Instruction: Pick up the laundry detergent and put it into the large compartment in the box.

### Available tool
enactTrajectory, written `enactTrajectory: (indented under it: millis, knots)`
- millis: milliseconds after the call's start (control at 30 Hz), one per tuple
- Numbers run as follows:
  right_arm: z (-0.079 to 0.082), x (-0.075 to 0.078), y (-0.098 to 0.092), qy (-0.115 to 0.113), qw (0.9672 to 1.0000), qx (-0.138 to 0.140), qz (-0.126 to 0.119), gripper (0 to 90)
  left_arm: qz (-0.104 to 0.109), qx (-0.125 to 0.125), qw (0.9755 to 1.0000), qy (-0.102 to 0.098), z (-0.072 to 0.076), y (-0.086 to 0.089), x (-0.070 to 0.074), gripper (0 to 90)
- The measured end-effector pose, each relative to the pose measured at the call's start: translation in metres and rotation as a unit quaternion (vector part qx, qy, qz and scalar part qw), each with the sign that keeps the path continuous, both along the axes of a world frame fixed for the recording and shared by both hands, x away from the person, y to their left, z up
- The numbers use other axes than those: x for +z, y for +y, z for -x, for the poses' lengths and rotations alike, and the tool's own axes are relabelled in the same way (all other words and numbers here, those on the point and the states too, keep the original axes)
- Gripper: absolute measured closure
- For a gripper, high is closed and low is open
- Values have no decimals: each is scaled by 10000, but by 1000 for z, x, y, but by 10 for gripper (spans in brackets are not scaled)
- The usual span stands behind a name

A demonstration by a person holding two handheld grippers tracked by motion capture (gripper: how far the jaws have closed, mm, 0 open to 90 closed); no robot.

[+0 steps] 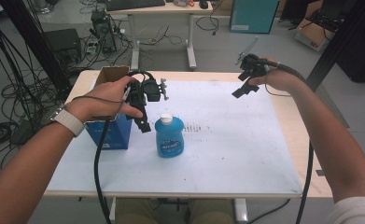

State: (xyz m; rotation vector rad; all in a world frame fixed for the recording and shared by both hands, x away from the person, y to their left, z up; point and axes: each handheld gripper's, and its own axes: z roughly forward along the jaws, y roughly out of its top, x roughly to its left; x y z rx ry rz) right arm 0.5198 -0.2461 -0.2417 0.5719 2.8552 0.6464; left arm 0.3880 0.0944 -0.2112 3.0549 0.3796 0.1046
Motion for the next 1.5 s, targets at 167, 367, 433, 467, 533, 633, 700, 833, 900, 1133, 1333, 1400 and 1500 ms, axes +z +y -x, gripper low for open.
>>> enactTrajectory:
  millis: [167,367,433,467,533,633,700,833,900,1133,1333,1400,1500]
  knots:
    - [0,1,0,-7,10000,-7,-26,110,-33,14,10000,-12,0,0,1,68]
    - [1,2,0,-1,10000,-30,-46,110,-53,23,10000,-18,1,0,2,68]
    - [1,2,0,-7,10000,-43,-32,110,-48,21,10000,-28,1,0,2,68]
    - [1,2,0,-10,10000,-47,-30,110,-42,14,10000,-25,1,0,2,68]
    - [1,1,0,0,10000,-50,-23,110,-32,17,10000,-41,2,0,2,69]
    - [1,2,-1,-3,10000,-50,-25,110,-28,12,10000,-44,2,-1,2,71]
    - [2,2,-1,-10,10000,-53,-29,110,-35,7,10000,-40,1,-1,1,71]
    - [3,3,-3,-13,10000,-82,-22,110,-25,5,10000,-36,2,-2,2,72]
    - [3,3,-4,-17,10000,-89,-36,110,-29,7,10000,-38,2,-1,2,73]
    - [3,3,-4,-17,10000,-86,-35,110,-24,5,10000,-48,2,0,3,74]
    - [4,4,-4,-15,10000,-86,-39,110,-7,14,10000,-70,2,-1,4,74]
    - [4,4,-4,-10,9999,-95,-39,110,-6,19,10000,-73,2,-1,5,74]
    - [4,3,-5,0,9999,-102,-34,110,-26,16,10000,-73,2,-1,5,74]
